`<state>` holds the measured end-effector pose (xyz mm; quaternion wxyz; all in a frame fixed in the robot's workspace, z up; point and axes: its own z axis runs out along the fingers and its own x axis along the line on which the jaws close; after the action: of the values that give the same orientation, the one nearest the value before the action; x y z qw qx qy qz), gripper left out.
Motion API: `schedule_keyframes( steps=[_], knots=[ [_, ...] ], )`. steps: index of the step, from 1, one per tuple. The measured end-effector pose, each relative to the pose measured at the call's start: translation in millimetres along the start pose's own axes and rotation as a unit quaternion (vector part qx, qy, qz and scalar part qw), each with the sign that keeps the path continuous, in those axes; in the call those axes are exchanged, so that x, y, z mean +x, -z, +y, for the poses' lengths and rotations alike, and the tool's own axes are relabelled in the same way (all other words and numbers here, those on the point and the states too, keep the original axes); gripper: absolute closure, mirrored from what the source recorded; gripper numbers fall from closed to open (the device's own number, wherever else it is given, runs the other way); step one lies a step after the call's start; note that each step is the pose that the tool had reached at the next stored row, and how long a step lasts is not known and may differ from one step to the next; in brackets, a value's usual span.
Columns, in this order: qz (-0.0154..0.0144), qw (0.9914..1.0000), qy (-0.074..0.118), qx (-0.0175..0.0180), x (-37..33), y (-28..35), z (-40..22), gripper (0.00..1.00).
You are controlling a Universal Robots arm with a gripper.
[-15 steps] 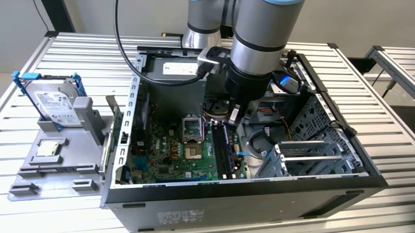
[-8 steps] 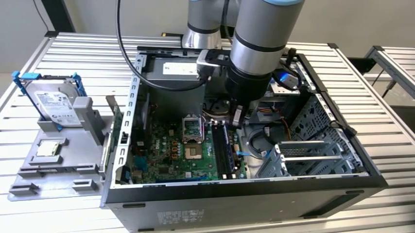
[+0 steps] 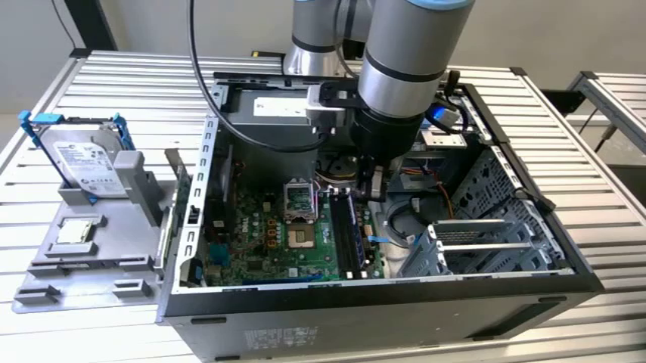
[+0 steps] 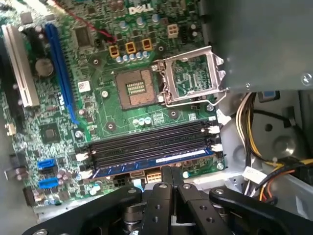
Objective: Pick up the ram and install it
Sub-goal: 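Press down the ram until it locks into place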
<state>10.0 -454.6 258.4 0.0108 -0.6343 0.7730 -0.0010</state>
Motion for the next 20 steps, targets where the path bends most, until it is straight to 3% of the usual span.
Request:
schedule_keyframes(
  steps=[3,8,16,20],
  knots=[
    [-0.0004,0.99967,0.026,-0.0001,0.0,-0.3,0.0,1.0],
    [-0.001,0.99825,0.059,-0.0001,0.0,-0.7,0.0,1.0],
    [-0.0017,0.99658,0.083,0.0014,0.0,-1.4,0.0,1.0],
    [-0.0014,0.99653,0.083,0.0015,0.1,-1.4,0.2,1.0]
  ],
)
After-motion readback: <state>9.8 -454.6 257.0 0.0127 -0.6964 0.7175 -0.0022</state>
